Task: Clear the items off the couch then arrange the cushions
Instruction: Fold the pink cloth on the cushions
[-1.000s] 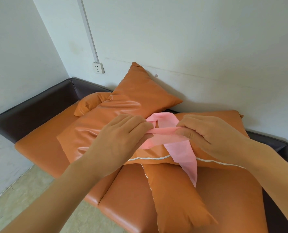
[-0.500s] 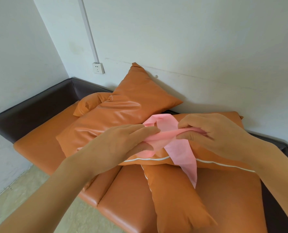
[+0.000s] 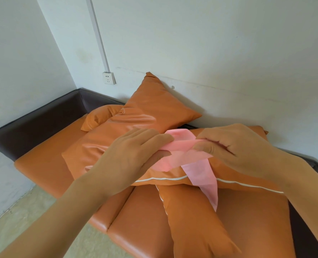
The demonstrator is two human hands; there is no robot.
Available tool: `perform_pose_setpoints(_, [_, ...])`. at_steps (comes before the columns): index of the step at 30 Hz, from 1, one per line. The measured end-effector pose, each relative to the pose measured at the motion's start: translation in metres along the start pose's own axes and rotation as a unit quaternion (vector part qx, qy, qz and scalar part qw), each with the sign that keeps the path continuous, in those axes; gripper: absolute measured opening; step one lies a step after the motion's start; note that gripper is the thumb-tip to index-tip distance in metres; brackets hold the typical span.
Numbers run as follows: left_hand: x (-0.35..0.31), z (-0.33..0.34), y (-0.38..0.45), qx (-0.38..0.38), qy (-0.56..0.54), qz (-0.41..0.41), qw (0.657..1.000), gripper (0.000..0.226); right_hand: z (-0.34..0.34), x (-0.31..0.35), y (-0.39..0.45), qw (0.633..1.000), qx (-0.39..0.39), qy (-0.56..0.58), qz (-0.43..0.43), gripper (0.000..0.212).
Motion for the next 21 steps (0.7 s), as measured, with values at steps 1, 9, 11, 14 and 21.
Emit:
perform_pose_setpoints(1, [0.001,0.0,0.0,-0.002,-0.001,-0.003,1.0,0.028,0.0,0.001,0.0,1.0,0.006,0.006,0.012,0.037])
perform_pose_setpoints(9, [-0.001,-0.004,-0.003,0.01,0.024,0.003,1.0,0.03,-0.011,0.012,0.003,0.998,-0.063,0.016,-0.013,0.028])
perform_pose_setpoints(11, [-0.006,-0.007,0.001,0.008,0.044,-0.002,0.999,0.03,-0.017,0.019,0.002,0.994,-0.099,0.014,-0.045,0.041])
perform_pose_setpoints(14, [-0.015,-0.01,0.002,-0.002,0.068,-0.004,0.998,0.031,-0.021,0.023,-0.003,0.992,-0.114,-0.008,-0.056,0.052])
perform_pose_setpoints(21, [-0.031,-0.013,-0.003,-0.01,0.058,-0.037,0.998,0.028,-0.024,0.025,-0.019,0.994,-0.098,-0.018,-0.044,0.045])
Point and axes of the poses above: each hand's wrist, its own y-axis towards the middle knuckle, its own z-axis out of the palm, x = y × z, the point moved 8 cm from there along y, towards the middle knuckle, and after that the axes turned 14 degrees about -x, right-handed, at the moved point
